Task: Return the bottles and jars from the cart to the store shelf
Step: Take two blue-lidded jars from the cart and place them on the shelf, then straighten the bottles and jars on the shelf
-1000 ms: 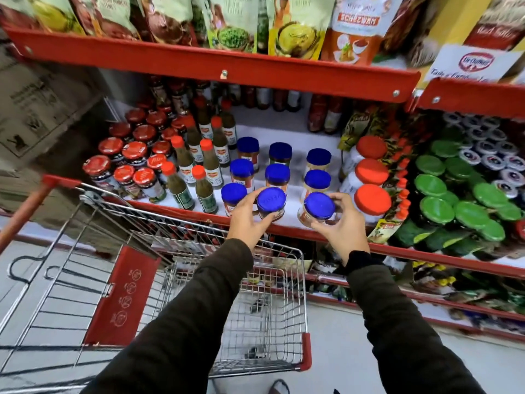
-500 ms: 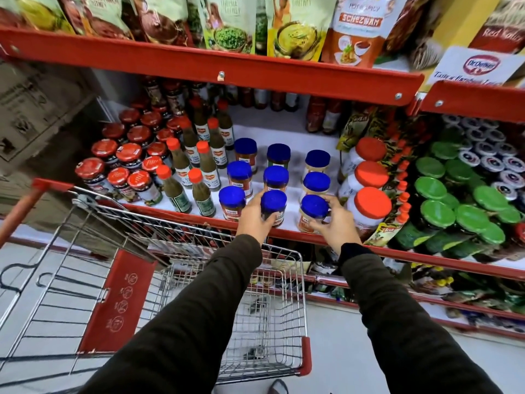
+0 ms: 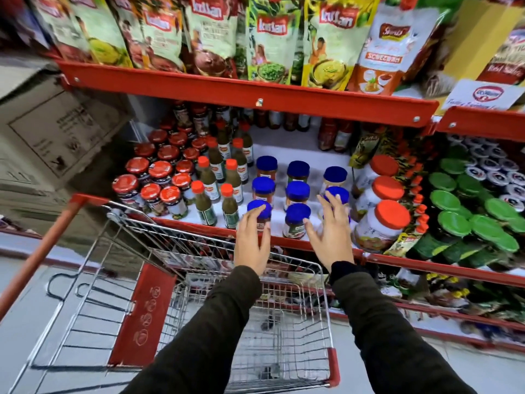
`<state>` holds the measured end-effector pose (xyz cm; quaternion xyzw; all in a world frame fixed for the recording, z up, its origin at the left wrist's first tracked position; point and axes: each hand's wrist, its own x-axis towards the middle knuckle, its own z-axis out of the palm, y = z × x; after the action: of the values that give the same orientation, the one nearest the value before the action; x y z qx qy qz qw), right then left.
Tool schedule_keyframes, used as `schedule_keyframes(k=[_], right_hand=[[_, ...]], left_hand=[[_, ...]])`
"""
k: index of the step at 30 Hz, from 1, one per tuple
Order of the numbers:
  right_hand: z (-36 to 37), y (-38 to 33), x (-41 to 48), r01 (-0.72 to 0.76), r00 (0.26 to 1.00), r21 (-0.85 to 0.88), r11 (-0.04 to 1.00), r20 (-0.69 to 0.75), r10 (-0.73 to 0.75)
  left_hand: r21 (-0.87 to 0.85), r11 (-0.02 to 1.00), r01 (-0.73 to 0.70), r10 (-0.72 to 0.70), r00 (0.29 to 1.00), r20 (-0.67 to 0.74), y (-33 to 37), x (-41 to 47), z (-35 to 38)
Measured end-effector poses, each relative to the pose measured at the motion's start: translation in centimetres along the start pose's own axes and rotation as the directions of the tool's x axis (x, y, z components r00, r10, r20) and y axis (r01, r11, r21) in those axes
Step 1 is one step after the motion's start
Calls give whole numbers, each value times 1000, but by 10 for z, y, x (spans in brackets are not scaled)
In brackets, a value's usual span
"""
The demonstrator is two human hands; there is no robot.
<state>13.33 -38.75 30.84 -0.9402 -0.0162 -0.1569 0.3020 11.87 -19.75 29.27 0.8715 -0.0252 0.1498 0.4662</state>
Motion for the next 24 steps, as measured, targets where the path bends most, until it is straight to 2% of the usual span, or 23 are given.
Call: schedule_keyframes(k=[6,10,12,16,19,24], right_hand=[[37,-74,16,55,998,131,990,27,-59],[58,-117,30,21,993,253,967,111,-51],[70,-134,40,-22,988,246,969,152,-16],[92,-157,57,-122,980,188,975,178,88],[102,-165,62,-144,976,129,981,185,119],[111,-161,68,-154,963,146,977,242,115]], left_hand=[[98,994,-51,67,983,-171,-35,23,-60],[66,998,-9,22,978,-205,-57,43,-89],[-9,1000,14,-15,988,-153,-64,55,-102],[-87,983,163,-162,987,20,-87,84,-119],[-118,975,186,-172,978,120,-97,101,-131],[-151,953,261,-242,961,137,-100,116,-144]])
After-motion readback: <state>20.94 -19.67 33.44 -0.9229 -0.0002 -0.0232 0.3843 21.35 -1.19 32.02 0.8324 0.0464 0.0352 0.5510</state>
